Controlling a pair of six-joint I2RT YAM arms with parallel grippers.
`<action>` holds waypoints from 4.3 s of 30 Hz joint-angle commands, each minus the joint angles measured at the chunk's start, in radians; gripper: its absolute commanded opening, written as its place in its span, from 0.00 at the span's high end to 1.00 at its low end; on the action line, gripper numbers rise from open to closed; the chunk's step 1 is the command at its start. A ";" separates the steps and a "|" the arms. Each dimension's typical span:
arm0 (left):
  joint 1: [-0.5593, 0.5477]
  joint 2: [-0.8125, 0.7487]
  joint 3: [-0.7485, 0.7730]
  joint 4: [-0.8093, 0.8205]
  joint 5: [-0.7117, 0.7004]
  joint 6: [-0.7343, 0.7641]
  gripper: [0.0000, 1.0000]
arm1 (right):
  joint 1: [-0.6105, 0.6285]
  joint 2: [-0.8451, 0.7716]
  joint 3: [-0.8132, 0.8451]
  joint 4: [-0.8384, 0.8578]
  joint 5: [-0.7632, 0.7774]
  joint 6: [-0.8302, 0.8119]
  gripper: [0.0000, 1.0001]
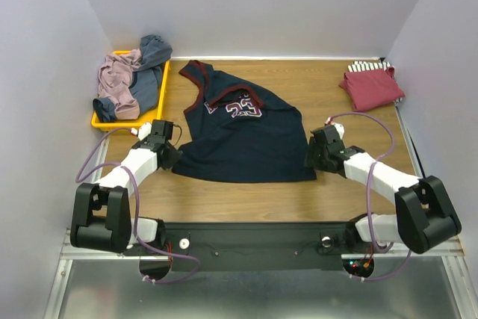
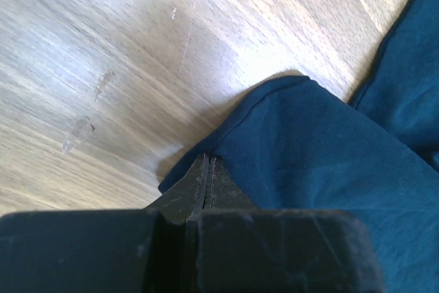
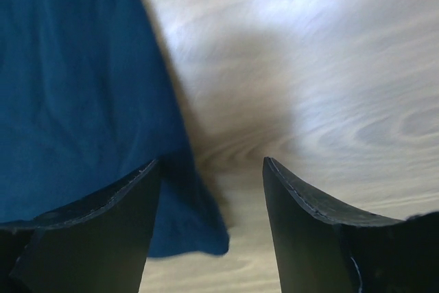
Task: Fold and stack the tank tops
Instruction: Flatten the tank top out
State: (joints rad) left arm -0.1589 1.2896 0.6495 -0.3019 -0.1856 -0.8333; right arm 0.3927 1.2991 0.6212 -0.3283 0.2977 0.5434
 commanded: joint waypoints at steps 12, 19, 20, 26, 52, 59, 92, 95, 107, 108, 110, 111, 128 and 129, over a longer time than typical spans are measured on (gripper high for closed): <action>0.015 -0.035 0.042 0.055 0.070 0.033 1.00 | 0.011 -0.172 -0.129 -0.021 -0.230 0.178 0.59; 0.015 -0.098 0.047 0.043 0.101 0.066 1.00 | 0.009 -0.191 -0.037 -0.057 -0.148 0.167 0.89; 0.015 -0.127 0.048 0.041 0.110 0.078 1.00 | 0.009 -0.219 -0.003 -0.075 -0.135 0.161 0.90; 0.015 -0.295 0.137 0.041 0.230 0.134 1.00 | 0.009 -0.242 0.322 -0.172 -0.068 0.078 1.00; 0.015 -0.220 1.387 0.076 0.293 0.092 1.00 | 0.011 0.100 1.750 -0.149 0.031 -0.223 1.00; 0.015 -0.138 1.374 0.135 0.291 0.065 1.00 | 0.009 0.111 1.668 -0.098 0.081 -0.244 1.00; 0.237 0.404 1.564 0.638 0.738 -0.116 1.00 | -0.219 0.421 1.666 0.284 -0.083 -0.186 0.99; 0.236 0.312 1.256 0.719 0.749 -0.135 1.00 | -0.219 0.309 1.414 0.293 -0.077 -0.149 0.99; 0.161 -0.388 0.003 0.586 0.559 -0.112 1.00 | -0.219 -0.164 0.269 0.264 -0.250 0.088 0.99; 0.160 -0.427 -0.049 0.545 0.539 -0.102 1.00 | -0.219 -0.210 0.155 0.221 -0.259 0.099 0.99; 0.131 -0.492 -0.184 0.443 0.529 -0.105 1.00 | -0.219 -0.248 0.056 0.178 -0.273 0.137 0.99; 0.130 -0.544 -0.220 0.411 0.528 -0.104 1.00 | -0.219 -0.274 0.014 0.157 -0.293 0.150 0.99; 0.019 -0.593 -0.315 0.052 0.469 -0.050 1.00 | -0.219 -0.480 -0.135 -0.184 -0.319 0.262 0.91; 0.012 -0.595 -0.315 0.047 0.469 -0.053 1.00 | -0.219 -0.478 -0.129 -0.192 -0.312 0.266 0.91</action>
State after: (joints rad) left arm -0.1200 0.7048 0.3225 -0.2131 0.3008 -0.9096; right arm 0.1764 0.8391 0.4564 -0.4679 -0.0521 0.7834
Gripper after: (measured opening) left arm 0.019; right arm 0.093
